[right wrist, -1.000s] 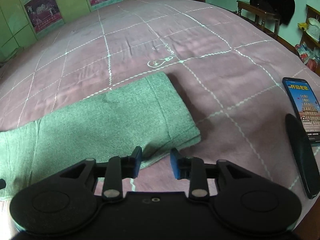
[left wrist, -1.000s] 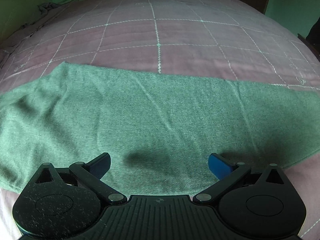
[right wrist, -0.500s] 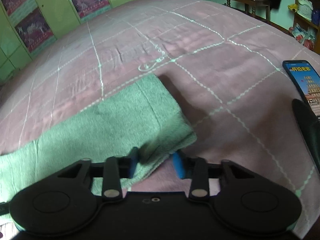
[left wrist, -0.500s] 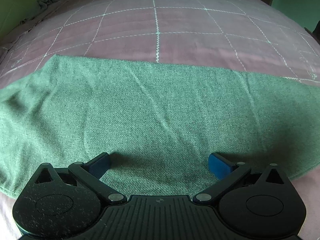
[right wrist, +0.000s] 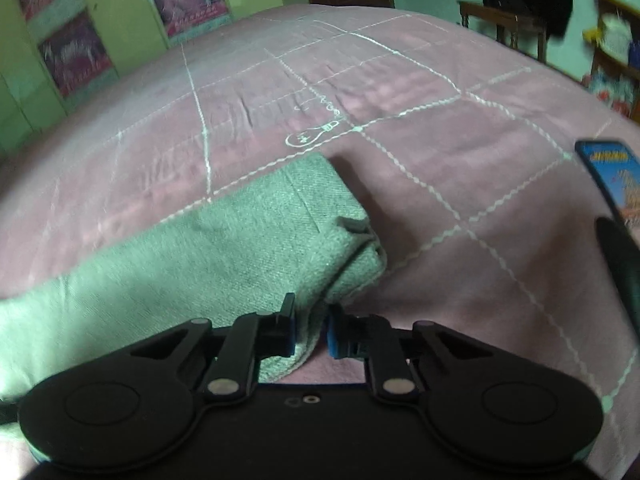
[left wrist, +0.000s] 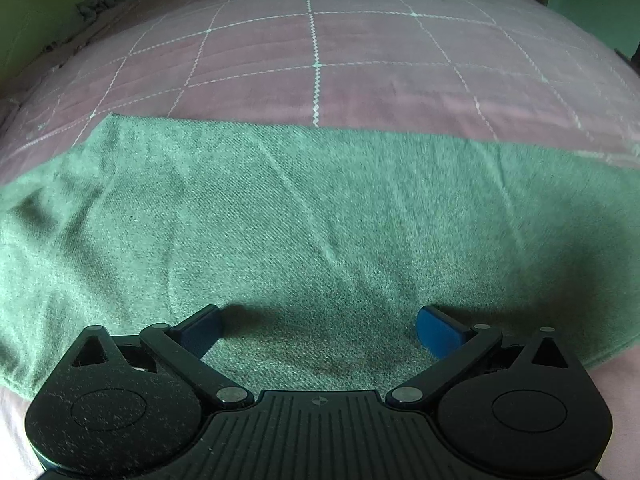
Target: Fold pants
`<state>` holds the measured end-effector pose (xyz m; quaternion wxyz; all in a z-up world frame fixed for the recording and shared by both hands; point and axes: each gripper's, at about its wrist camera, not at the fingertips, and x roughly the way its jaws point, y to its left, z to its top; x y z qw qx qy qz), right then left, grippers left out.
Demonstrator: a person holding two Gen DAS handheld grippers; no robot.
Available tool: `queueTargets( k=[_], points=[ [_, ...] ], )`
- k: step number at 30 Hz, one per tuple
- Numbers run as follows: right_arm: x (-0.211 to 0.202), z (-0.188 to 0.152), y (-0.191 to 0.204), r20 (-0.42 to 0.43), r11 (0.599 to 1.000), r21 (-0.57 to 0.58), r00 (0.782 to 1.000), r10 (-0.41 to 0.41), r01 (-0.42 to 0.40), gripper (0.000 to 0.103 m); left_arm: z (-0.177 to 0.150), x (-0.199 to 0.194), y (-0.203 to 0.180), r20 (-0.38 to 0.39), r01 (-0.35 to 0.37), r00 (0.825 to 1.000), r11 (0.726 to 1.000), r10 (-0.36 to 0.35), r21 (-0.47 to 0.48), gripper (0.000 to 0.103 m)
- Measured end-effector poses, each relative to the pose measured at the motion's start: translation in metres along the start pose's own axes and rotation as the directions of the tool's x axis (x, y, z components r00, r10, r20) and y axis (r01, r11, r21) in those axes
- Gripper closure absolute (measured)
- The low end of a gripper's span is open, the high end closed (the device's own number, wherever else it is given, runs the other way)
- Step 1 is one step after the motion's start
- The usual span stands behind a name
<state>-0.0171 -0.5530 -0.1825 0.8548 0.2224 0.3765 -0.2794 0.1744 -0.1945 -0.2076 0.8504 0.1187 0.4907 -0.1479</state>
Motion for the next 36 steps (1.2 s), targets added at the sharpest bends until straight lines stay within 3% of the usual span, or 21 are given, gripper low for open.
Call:
queueTargets(
  k=[6, 11, 15, 19, 21, 23, 24, 26, 28, 31, 33, 36],
  points=[
    [-0.045, 0.019, 0.043, 0.141, 0.992, -0.102, 0.986, 0.092, -0.078, 0.092, 0.006, -0.024, 0.055, 0.055, -0.008, 0.998, 0.996, 0.014, -0.094, 0.000],
    [-0.069, 0.018, 0.119, 0.158, 0.950, -0.235, 0.956, 0.248, -0.207, 0.092, 0.002, -0.034, 0.110, 0.072, -0.044, 0.996, 0.986, 0.056, -0.160, 0.000],
    [-0.069, -0.010, 0.190, 0.082, 0.888, -0.337, 0.931, 0.357, -0.311, 0.092, -0.009, -0.036, 0.146, 0.055, -0.062, 0.996, 0.973, 0.076, -0.223, 0.000],
    [-0.051, -0.055, 0.245, -0.066, 0.829, -0.397, 0.913, 0.403, -0.394, 0.092, -0.020, -0.032, 0.169, 0.038, -0.057, 0.997, 0.960, 0.070, -0.275, 0.000],
    [-0.035, -0.079, 0.262, -0.159, 0.815, -0.408, 0.911, 0.380, -0.411, 0.082, -0.023, -0.031, 0.176, 0.033, -0.031, 0.999, 0.955, 0.042, -0.297, 0.000],
    [-0.023, -0.098, 0.268, -0.197, 0.813, -0.431, 0.920, 0.338, -0.391, 0.076, -0.025, -0.030, 0.177, 0.031, 0.020, 0.999, 0.947, -0.010, -0.320, 0.000],
    [-0.024, -0.101, 0.266, -0.186, 0.810, -0.437, 0.921, 0.343, -0.390, 0.068, -0.024, -0.029, 0.177, 0.033, 0.053, 0.998, 0.940, -0.045, -0.336, 0.000],
    [-0.032, -0.095, 0.260, -0.209, 0.794, -0.421, 0.899, 0.385, -0.438, 0.052, -0.022, -0.026, 0.175, 0.032, 0.124, 0.992, 0.919, -0.121, -0.373, 0.000],
    [-0.046, -0.085, 0.249, -0.203, 0.787, -0.387, 0.877, 0.435, -0.480, 0.054, -0.019, -0.023, 0.168, 0.031, 0.190, 0.980, 0.893, -0.194, -0.408, 0.000],
    [-0.068, -0.077, 0.233, -0.125, 0.808, -0.359, 0.882, 0.454, -0.467, 0.054, -0.017, -0.015, 0.149, 0.010, 0.250, 0.962, 0.869, -0.272, -0.427, 0.000],
    [-0.076, -0.070, 0.213, -0.088, 0.826, -0.331, 0.886, 0.454, -0.456, 0.053, -0.018, -0.011, 0.134, -0.001, 0.266, 0.956, 0.867, -0.294, -0.422, 0.000],
    [-0.081, -0.066, 0.186, -0.059, 0.854, -0.288, 0.898, 0.436, -0.433, 0.053, -0.016, -0.006, 0.116, -0.008, 0.252, 0.960, 0.879, -0.279, -0.404, 0.000]
  ],
)
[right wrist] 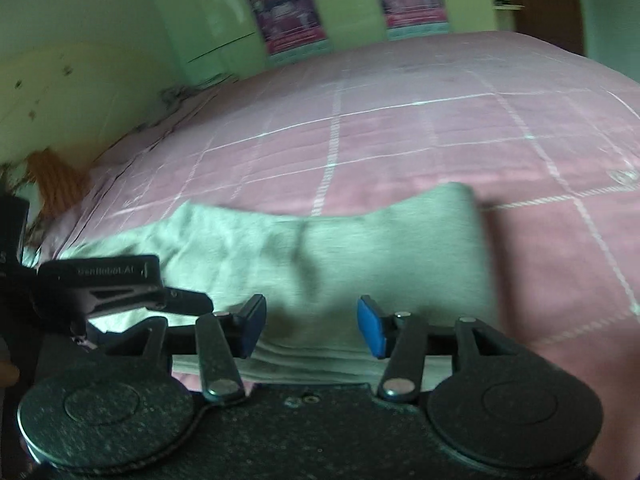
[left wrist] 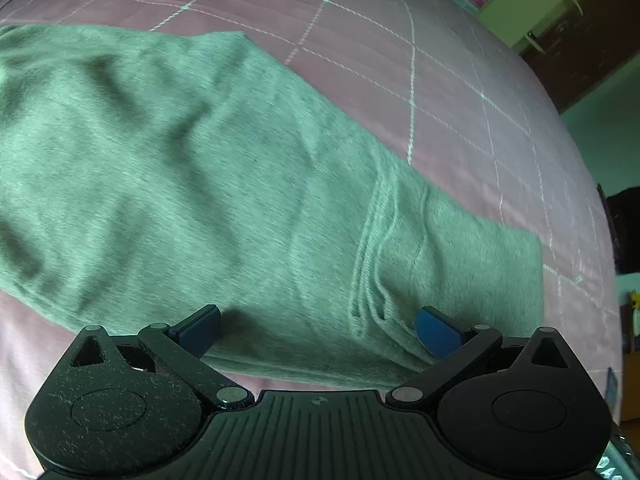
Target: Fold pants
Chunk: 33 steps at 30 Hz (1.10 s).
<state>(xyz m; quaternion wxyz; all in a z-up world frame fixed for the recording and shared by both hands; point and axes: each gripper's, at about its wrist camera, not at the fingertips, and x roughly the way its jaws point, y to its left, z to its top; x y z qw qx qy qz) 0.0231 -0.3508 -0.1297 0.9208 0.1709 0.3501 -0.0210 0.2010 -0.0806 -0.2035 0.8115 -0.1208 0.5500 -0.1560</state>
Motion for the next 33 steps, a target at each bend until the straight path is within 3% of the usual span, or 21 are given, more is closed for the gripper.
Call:
queueTargets(
  k=[4, 5, 6, 8, 9, 11, 12, 13, 18, 22, 25, 27, 31, 33],
  points=[
    [-0.015, -0.009, -0.026, 0.016, 0.997, 0.071, 1.000, -0.025, 0.024, 0.053, -0.001, 0.006, -0.010, 0.006, 0.045, 0.999, 0.999, -0.045, -0.017, 0.000],
    [-0.019, -0.010, -0.032, 0.018, 0.996, 0.085, 0.999, -0.029, 0.028, 0.053, -0.001, 0.008, -0.014, 0.003, 0.056, 0.998, 0.998, -0.056, -0.017, 0.007],
    [-0.022, -0.014, -0.038, 0.020, 0.995, 0.094, 0.999, -0.033, 0.031, 0.053, -0.002, 0.010, -0.018, -0.002, 0.062, 0.998, 0.998, -0.062, -0.013, 0.022],
    [-0.024, -0.017, -0.046, 0.025, 0.993, 0.114, 0.999, -0.046, 0.043, 0.053, -0.002, 0.016, -0.027, -0.008, 0.066, 0.998, 0.998, -0.066, 0.001, 0.035],
    [-0.022, -0.019, -0.050, 0.029, 0.991, 0.127, 0.998, -0.049, 0.045, 0.053, -0.004, 0.017, -0.031, -0.004, 0.065, 0.998, 0.998, -0.065, 0.012, 0.047],
    [-0.024, -0.019, -0.056, 0.038, 0.988, 0.146, 0.998, -0.058, 0.051, 0.053, -0.005, 0.020, -0.038, 0.000, 0.056, 0.998, 0.998, -0.056, 0.025, 0.058],
    [-0.025, -0.019, -0.058, 0.042, 0.987, 0.150, 0.997, -0.062, 0.055, 0.053, -0.005, 0.019, -0.039, 0.017, 0.047, 0.999, 0.999, -0.048, 0.027, 0.073],
    [-0.025, -0.019, -0.060, 0.045, 0.987, 0.152, 0.997, -0.067, 0.060, 0.053, -0.004, 0.017, -0.038, 0.040, 0.043, 0.998, 0.999, -0.044, 0.023, 0.080],
    [-0.030, -0.016, -0.069, 0.070, 0.978, 0.173, 0.989, -0.132, 0.118, 0.053, 0.004, -0.022, -0.031, 0.147, 0.092, 0.985, 0.995, -0.094, 0.023, 0.082],
    [-0.025, -0.012, -0.075, 0.060, 0.968, 0.182, 0.981, -0.184, 0.171, 0.053, 0.026, -0.072, -0.018, 0.253, 0.118, 0.959, 0.992, -0.124, 0.039, 0.082],
    [-0.019, -0.010, -0.071, 0.057, 0.970, 0.165, 0.980, -0.189, 0.178, 0.054, 0.041, -0.098, 0.001, 0.306, 0.072, 0.947, 0.994, -0.094, 0.084, 0.082],
    [-0.014, -0.009, -0.063, 0.052, 0.975, 0.141, 0.982, -0.181, 0.173, 0.054, 0.042, -0.095, 0.019, 0.285, 0.015, 0.958, 0.995, -0.043, 0.101, 0.082],
    [0.002, -0.010, -0.043, 0.013, 0.982, 0.080, 0.985, -0.171, 0.169, 0.059, 0.025, -0.052, 0.045, 0.194, -0.158, 0.973, 0.976, 0.128, 0.149, 0.082],
    [0.014, -0.010, -0.028, -0.023, 0.985, 0.027, 0.985, -0.171, 0.171, 0.064, 0.018, -0.030, 0.059, 0.130, -0.176, 0.979, 0.975, 0.158, 0.137, 0.082]
  ],
)
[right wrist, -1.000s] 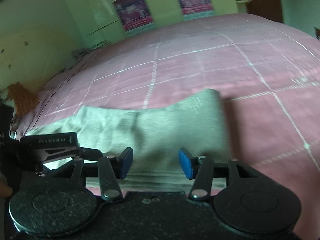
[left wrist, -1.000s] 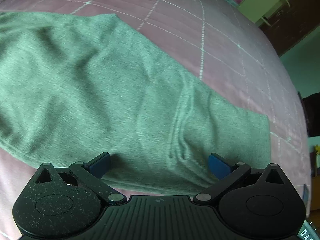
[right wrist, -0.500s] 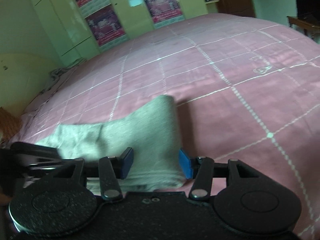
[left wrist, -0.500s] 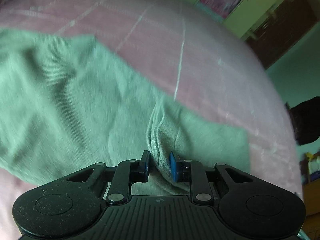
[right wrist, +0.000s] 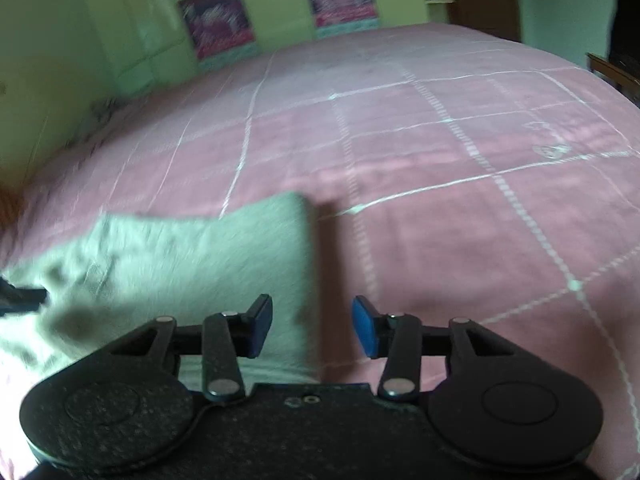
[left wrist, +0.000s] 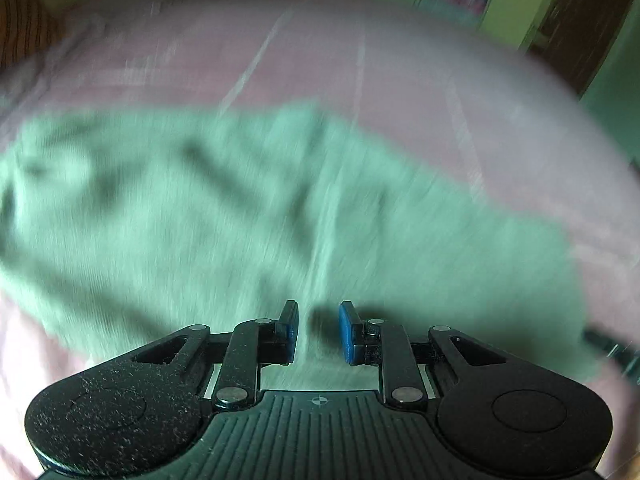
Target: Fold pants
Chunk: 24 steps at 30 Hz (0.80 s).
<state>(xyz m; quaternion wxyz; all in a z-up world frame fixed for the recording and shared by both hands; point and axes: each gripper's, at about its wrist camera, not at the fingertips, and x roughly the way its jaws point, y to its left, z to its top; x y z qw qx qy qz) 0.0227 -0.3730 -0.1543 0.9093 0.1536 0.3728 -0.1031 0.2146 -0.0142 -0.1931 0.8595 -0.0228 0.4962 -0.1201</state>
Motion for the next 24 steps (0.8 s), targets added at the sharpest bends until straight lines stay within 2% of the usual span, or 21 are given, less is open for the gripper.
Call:
queueTargets(
  k=[2, 5, 6, 7, 8, 9, 13, 15, 17, 22, 24],
  points=[
    [0.007, 0.000, 0.017, -0.016, 0.998, -0.065, 1.000, 0.004, -0.005, 0.067, -0.005, -0.001, 0.006, 0.024, 0.004, 1.000, 1.000, -0.003, -0.029, 0.077],
    [0.013, -0.001, 0.039, -0.008, 0.983, -0.185, 1.000, -0.014, 0.012, 0.067, -0.001, -0.020, 0.007, 0.082, 0.006, 0.997, 0.999, -0.002, -0.044, 0.077],
    [0.019, -0.004, 0.044, -0.033, 0.973, -0.230, 0.999, -0.022, 0.013, 0.067, 0.003, -0.028, 0.006, 0.106, 0.012, 0.994, 0.999, -0.008, -0.035, 0.077],
    [0.029, -0.010, 0.050, -0.099, 0.961, -0.275, 0.995, -0.031, 0.003, 0.066, 0.005, -0.032, 0.004, 0.114, 0.020, 0.993, 1.000, -0.018, -0.019, 0.077],
    [0.035, -0.014, 0.052, -0.126, 0.949, -0.316, 0.991, -0.036, -0.006, 0.067, 0.007, -0.032, 0.001, 0.111, 0.028, 0.993, 1.000, -0.028, -0.006, 0.077],
    [0.034, -0.015, 0.052, -0.119, 0.941, -0.337, 0.992, -0.032, -0.011, 0.066, 0.010, -0.032, -0.002, 0.109, 0.034, 0.993, 0.999, -0.034, 0.003, 0.077],
    [0.030, -0.004, 0.046, -0.150, 0.954, -0.296, 0.989, 0.008, -0.053, 0.067, 0.019, -0.014, -0.023, 0.085, 0.032, 0.996, 0.998, -0.037, 0.062, 0.077],
    [0.025, 0.006, 0.045, -0.107, 0.961, -0.267, 0.993, 0.043, -0.071, 0.069, 0.027, -0.006, -0.038, 0.072, 0.029, 0.997, 0.996, -0.035, 0.081, 0.077],
    [0.027, 0.020, 0.049, -0.065, 0.960, -0.277, 0.997, 0.033, -0.050, 0.068, 0.040, 0.007, -0.049, 0.061, 0.042, 0.997, 0.995, -0.048, 0.094, 0.077],
    [0.064, 0.057, 0.059, -0.032, 0.959, -0.282, 0.999, 0.012, -0.021, 0.069, 0.053, 0.043, -0.065, 0.023, -0.008, 1.000, 0.992, 0.005, 0.122, 0.077],
    [0.087, 0.062, 0.056, -0.061, 0.958, -0.285, 0.998, -0.009, -0.009, 0.071, 0.050, 0.050, -0.066, 0.043, -0.016, 0.999, 0.988, 0.009, 0.152, 0.077]
  ],
)
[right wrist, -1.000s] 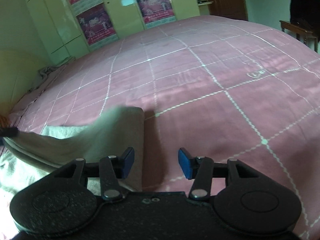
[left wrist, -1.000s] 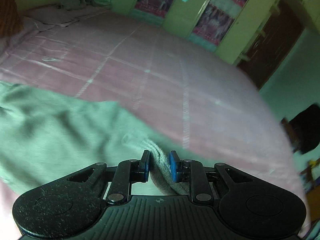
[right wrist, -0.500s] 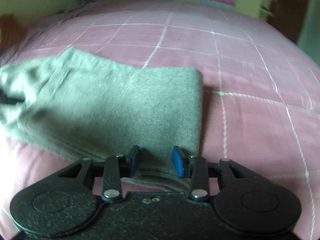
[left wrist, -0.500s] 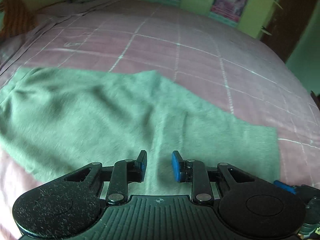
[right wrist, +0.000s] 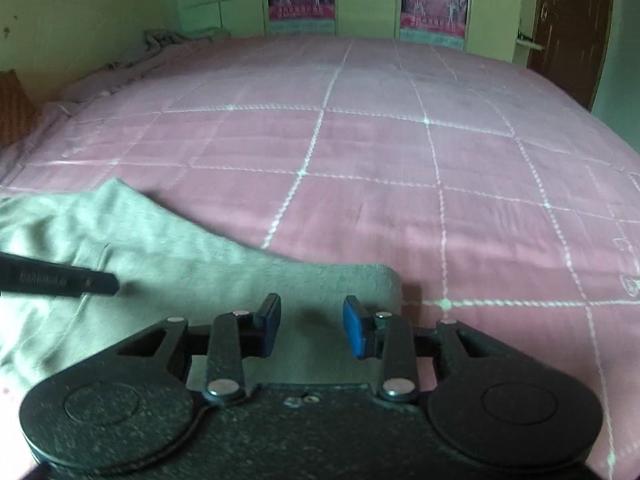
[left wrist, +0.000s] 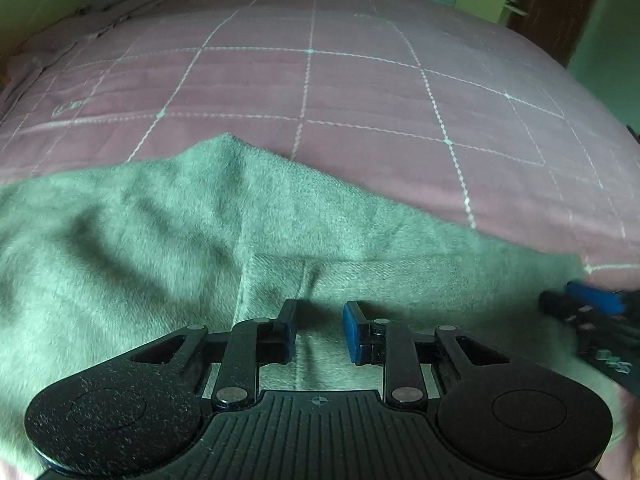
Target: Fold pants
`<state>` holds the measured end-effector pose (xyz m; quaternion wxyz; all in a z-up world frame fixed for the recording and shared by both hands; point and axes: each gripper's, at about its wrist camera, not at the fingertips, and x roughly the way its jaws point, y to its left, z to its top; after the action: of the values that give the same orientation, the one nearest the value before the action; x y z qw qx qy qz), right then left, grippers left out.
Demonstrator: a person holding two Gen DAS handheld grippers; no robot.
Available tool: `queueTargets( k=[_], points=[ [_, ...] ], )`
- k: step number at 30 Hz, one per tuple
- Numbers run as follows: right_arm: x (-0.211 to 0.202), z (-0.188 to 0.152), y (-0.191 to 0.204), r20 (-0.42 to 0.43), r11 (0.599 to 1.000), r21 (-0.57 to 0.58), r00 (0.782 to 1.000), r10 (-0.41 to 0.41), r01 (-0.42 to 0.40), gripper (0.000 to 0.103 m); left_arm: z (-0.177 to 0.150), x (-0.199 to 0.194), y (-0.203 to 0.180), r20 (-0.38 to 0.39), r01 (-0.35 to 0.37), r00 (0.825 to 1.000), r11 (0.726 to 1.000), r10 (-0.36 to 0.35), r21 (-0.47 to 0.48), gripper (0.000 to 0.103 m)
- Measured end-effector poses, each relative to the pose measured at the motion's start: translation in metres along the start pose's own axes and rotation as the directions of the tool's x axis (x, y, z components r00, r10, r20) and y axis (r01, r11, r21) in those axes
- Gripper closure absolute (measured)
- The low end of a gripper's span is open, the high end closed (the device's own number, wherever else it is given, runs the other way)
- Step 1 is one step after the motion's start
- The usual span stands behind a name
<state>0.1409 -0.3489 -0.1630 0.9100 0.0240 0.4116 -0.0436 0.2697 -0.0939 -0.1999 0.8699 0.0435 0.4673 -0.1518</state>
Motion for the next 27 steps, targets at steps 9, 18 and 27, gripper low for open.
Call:
queueTargets(
  k=[9, 18, 27],
  points=[
    [0.001, -0.008, -0.003, -0.029, 1.000, 0.000, 1.000, 0.009, -0.009, 0.071, -0.031, -0.035, -0.006, 0.021, -0.012, 1.000, 1.000, 0.011, 0.013, 0.077],
    [-0.041, -0.057, -0.012, -0.018, 0.997, 0.045, 0.998, 0.059, -0.058, 0.072, -0.064, -0.061, -0.007, 0.028, -0.039, 0.999, 0.999, 0.038, 0.029, 0.075],
    [-0.022, -0.057, -0.059, -0.084, 0.947, 0.301, 0.986, 0.143, -0.111, 0.071, -0.056, -0.053, 0.000, 0.015, -0.026, 1.000, 0.999, 0.027, -0.021, 0.070]
  ],
)
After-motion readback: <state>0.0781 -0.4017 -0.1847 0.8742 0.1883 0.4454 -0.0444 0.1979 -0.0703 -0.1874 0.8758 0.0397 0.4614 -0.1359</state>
